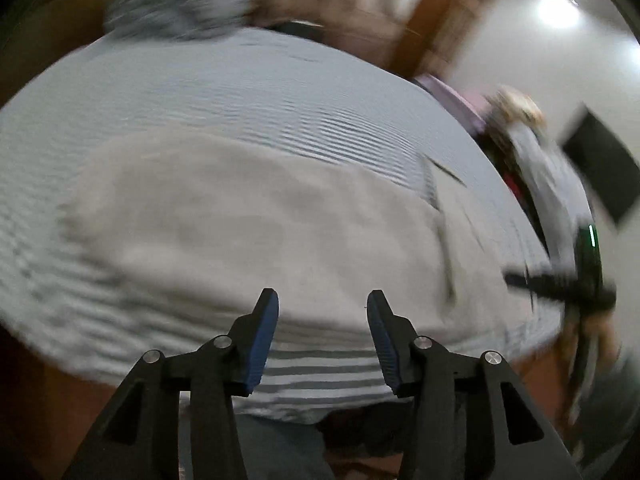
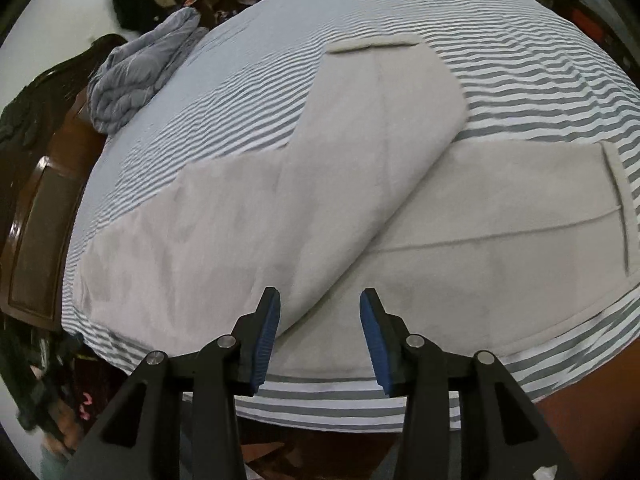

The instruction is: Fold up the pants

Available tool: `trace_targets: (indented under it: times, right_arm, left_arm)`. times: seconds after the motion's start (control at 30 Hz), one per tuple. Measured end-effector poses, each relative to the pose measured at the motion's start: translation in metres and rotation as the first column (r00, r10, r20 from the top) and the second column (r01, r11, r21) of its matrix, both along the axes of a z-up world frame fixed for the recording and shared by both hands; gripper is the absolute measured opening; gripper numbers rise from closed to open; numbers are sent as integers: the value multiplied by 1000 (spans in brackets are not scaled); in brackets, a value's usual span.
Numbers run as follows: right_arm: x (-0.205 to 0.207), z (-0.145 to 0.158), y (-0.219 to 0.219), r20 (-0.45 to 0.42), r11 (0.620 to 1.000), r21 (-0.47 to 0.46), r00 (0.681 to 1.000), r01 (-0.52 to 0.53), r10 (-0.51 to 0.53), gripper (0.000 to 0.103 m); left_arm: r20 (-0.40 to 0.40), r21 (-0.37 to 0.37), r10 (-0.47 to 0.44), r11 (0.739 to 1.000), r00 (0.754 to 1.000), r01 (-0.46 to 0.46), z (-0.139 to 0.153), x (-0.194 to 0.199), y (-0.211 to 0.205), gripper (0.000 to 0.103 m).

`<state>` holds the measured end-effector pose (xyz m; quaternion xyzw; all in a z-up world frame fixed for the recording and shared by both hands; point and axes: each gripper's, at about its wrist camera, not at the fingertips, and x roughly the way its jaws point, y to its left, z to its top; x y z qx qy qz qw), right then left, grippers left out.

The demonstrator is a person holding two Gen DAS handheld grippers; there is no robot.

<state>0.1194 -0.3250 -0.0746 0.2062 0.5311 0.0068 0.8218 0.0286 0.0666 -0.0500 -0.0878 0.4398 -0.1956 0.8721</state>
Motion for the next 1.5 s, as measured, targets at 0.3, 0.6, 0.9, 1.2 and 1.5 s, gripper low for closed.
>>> trace_targets:
  times: [0.3,0.6,0.9,1.2,1.5]
  right_arm:
    - [36,32,-35,2,996,-87,1000,-22,23,40]
    - [145,20,-37,-93,988,-129,993,-86,74,40]
    - [275,-27,-2,-131,960,-276,991,-55,19,43]
    - [326,-53,3,-152,915,-403,986,4,-71,36]
    - [260,22,-54,16,942,-313,992,121,-122,6]
  left_arm:
    - [-89,1,-297,954,951,298,-43,0,-150,48]
    - [-121,23,-334,940,935,339,-77,15,-204,47]
    - [-107,-4,-285,958,952,286,-96,26,-201,14]
    - [-80,-11,-297,955,952,297,-97,19,-200,13]
    - [-55,11,-289,957,956,290,-90,19,-204,12]
